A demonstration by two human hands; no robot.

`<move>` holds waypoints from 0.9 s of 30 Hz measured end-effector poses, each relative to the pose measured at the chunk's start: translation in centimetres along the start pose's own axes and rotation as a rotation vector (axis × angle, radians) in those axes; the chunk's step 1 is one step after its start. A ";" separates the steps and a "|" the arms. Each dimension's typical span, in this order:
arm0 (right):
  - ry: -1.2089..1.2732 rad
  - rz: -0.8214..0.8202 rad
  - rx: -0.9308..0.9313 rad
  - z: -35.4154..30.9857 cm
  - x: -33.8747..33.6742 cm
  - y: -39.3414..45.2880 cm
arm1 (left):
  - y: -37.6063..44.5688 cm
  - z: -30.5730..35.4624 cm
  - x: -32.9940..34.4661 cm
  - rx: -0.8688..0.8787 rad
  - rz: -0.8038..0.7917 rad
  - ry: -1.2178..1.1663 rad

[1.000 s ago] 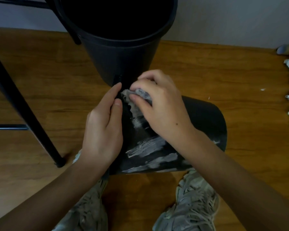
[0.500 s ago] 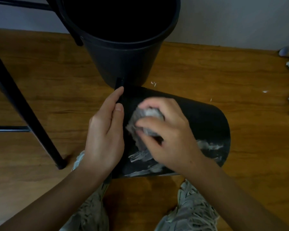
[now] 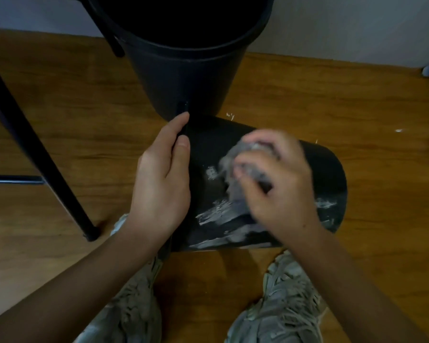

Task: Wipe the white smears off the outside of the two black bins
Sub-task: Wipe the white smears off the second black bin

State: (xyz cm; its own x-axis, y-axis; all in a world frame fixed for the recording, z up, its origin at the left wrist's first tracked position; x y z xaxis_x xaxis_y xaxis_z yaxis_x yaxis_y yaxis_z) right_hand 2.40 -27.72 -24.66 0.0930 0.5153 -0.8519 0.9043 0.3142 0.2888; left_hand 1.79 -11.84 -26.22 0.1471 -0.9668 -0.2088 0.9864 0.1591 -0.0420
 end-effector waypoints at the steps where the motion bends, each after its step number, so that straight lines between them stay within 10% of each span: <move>1: -0.009 0.026 0.095 1.3 -0.4 0.6 | 0.0 0.0 0.1 -0.004 0.006 -0.002; 4: -0.061 0.035 0.211 1.6 -0.2 1.9 | -0.1 0.1 0.1 -0.004 0.015 -0.010; 10: 0.010 -0.076 -0.133 -3.7 1.2 -1.1 | 0.3 0.0 -0.1 0.010 -0.002 0.007; 15: -0.052 0.075 0.193 1.8 -1.0 0.6 | 0.2 0.1 0.1 0.003 0.012 0.008; 21: 0.007 -0.037 -0.090 -3.7 1.4 -0.5 | 0.0 -0.1 0.2 0.008 -0.020 0.003; 27: -0.028 0.097 0.066 -1.3 0.1 0.2 | -0.2 -0.3 0.3 0.010 -0.018 0.005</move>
State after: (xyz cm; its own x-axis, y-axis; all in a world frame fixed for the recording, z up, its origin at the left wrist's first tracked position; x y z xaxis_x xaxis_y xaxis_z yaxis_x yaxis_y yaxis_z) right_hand 2.01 -26.64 -24.11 0.1922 0.5180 -0.8335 0.9160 0.2101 0.3418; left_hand 1.61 -12.06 -26.53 0.1294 -0.9685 -0.2127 0.9895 0.1401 -0.0358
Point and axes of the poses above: each hand's wrist, its own y-axis towards the middle knuckle, its own x-axis out of the palm, z = x × y, the point moved 6 cm from there along y, towards the middle knuckle, and after that the axes turned 6 degrees about -y, right-handed, at the moved point
